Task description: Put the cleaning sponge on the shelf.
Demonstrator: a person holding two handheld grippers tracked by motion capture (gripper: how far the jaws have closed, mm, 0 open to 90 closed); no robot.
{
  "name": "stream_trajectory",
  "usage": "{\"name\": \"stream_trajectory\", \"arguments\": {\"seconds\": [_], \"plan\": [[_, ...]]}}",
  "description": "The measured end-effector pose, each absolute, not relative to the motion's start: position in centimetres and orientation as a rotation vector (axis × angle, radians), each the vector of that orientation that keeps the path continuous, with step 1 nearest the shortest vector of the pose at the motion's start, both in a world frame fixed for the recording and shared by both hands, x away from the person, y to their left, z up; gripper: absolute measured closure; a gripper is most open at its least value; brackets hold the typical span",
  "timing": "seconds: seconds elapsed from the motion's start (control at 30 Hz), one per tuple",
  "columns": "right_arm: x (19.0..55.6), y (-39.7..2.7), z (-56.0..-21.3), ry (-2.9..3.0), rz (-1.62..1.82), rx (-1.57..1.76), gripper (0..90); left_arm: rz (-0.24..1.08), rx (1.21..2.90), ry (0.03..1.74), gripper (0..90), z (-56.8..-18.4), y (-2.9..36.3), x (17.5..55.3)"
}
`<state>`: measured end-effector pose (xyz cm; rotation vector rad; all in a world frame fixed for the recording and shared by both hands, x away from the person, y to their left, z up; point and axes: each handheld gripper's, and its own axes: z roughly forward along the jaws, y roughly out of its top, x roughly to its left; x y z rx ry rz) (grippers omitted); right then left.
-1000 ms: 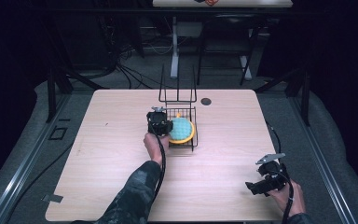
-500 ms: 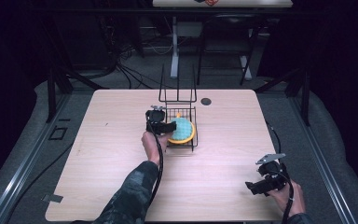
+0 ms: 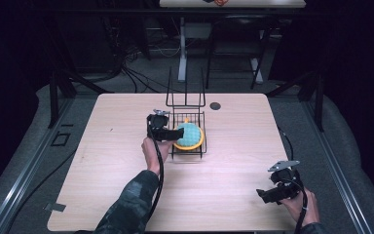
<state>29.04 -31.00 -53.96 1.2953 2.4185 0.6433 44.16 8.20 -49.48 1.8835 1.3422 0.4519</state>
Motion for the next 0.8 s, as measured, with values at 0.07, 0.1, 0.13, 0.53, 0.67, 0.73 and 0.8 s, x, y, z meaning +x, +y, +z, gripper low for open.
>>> {"name": "stream_trajectory", "arguments": {"seconds": [0.07, 0.1, 0.13, 0.53, 0.67, 0.73, 0.8], "plan": [[29.0, -30.9, -53.9, 2.419, 0.643, 1.289, 0.7, 0.457, 1.885, 1.312, 14.9, -49.0, 8.7, 43.7], [29.0, -30.9, -53.9, 2.419, 0.643, 1.289, 0.7, 0.457, 1.885, 1.312, 13.9, -49.0, 8.7, 43.7], [29.0, -30.9, -54.0, 2.42, 0.642, 1.289, 0.7, 0.457, 1.889, 1.302, 12.4, -48.7, 9.0, 43.5], [29.0, -30.9, -53.9, 2.423, 0.635, 1.286, 0.7, 0.442, 1.931, 1.287, 3.3, -47.8, 11.3, 41.9], [29.0, -30.9, -54.0, 2.423, 0.638, 1.297, 0.7, 0.441, 1.971, 1.265, 0.2, -47.4, 12.4, 40.8], [29.0, -30.9, -54.0, 2.427, 0.635, 1.297, 0.8, 0.44, 1.976, 1.263, 0.1, -47.4, 12.6, 40.5], [29.0, -30.8, -54.0, 2.429, 0.634, 1.295, 0.8, 0.443, 1.984, 1.254, 0.0, -47.4, 13.1, 39.9]]}}
